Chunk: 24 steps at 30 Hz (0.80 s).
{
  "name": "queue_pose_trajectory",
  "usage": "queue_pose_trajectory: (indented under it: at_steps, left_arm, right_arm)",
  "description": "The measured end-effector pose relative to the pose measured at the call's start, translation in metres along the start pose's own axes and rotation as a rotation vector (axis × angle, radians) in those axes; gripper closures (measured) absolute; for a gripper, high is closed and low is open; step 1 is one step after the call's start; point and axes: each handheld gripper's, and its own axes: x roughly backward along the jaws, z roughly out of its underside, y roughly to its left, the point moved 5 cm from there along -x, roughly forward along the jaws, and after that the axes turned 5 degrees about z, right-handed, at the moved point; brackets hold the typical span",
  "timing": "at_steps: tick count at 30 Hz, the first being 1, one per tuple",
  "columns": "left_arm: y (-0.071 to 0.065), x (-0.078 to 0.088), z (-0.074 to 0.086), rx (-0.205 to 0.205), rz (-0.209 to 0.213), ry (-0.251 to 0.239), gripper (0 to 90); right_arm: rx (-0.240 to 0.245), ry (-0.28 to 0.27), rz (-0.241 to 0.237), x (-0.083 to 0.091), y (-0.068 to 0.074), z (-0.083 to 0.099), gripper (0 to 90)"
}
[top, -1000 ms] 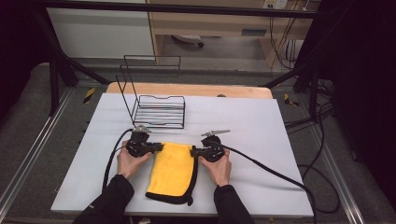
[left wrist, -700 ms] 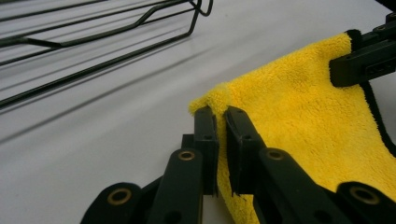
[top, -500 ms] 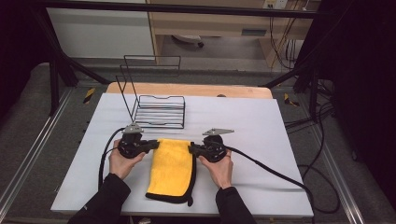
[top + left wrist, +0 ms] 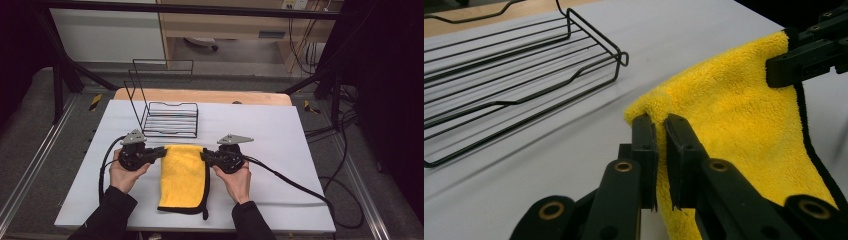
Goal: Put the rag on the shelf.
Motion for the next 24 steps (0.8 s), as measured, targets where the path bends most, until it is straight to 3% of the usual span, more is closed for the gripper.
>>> queue_pose_trajectory:
  at_steps: [24]
  left_arm:
    - [-0.022,0.032,-0.03,-0.076,-0.041,-0.135,83.4]
  right_arm:
    - [0.09,-0.131,0.018,0.034,0.016,-0.037,79.8]
